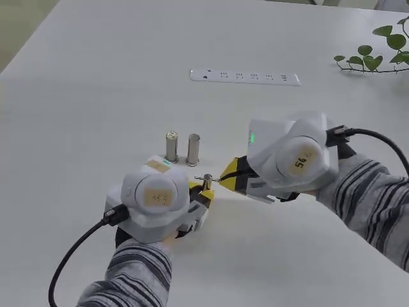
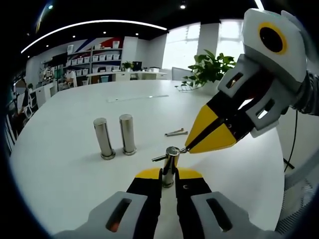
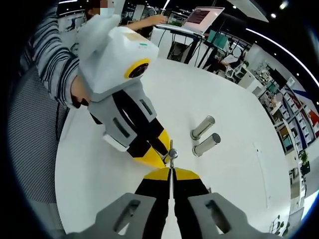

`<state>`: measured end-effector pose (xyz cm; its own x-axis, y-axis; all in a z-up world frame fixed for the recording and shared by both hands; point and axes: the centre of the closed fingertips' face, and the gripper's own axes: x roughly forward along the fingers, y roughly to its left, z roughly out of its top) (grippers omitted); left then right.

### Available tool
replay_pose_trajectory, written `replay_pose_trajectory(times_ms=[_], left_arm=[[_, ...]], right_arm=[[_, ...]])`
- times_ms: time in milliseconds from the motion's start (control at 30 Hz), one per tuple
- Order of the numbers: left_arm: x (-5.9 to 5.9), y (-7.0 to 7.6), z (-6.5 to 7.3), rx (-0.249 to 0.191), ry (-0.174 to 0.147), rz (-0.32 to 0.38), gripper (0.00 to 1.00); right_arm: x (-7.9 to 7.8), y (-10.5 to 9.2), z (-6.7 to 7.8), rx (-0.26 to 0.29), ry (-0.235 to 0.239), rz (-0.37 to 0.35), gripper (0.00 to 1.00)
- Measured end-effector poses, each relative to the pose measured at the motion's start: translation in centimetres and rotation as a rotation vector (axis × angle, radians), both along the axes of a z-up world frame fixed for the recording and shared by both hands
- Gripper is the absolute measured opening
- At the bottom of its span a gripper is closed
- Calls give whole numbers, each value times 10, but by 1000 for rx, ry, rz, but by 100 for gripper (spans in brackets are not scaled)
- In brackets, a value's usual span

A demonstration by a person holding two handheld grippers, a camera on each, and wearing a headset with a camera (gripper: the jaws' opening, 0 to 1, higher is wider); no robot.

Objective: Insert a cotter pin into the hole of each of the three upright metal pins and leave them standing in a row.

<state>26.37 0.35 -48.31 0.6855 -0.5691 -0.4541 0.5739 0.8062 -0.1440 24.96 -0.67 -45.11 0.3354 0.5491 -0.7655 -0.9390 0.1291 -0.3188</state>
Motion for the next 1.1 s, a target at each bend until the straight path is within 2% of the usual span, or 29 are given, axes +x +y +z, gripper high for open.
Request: replay_pose_trajectory(times_ms=[467, 533, 633, 700, 733, 800, 900, 1100], left_arm=[[1, 0, 0, -3, -1, 2, 6], [1, 0, 0, -1, -3, 1, 6], [1, 2, 1, 3, -7, 2, 5], [1, 2, 1, 4, -7, 2, 5], [1, 2, 1, 16, -11, -7, 5], [1, 2, 1, 19, -9, -10, 5], [3, 2, 5, 4, -15, -15, 5], [11, 12, 6, 33, -19, -6, 5]], right_arm=[[1, 1, 1, 13, 10, -16, 0], [6, -4, 1, 29, 18, -67, 0], [9, -10, 0, 56, 39, -127, 8], [10, -15, 0, 90, 75, -187, 14], [9, -18, -1, 111, 112, -234, 18], [12, -23, -1, 135, 130, -282, 22], [13, -28, 0, 159, 141, -307, 23], [13, -35, 0, 186, 148, -355, 24]])
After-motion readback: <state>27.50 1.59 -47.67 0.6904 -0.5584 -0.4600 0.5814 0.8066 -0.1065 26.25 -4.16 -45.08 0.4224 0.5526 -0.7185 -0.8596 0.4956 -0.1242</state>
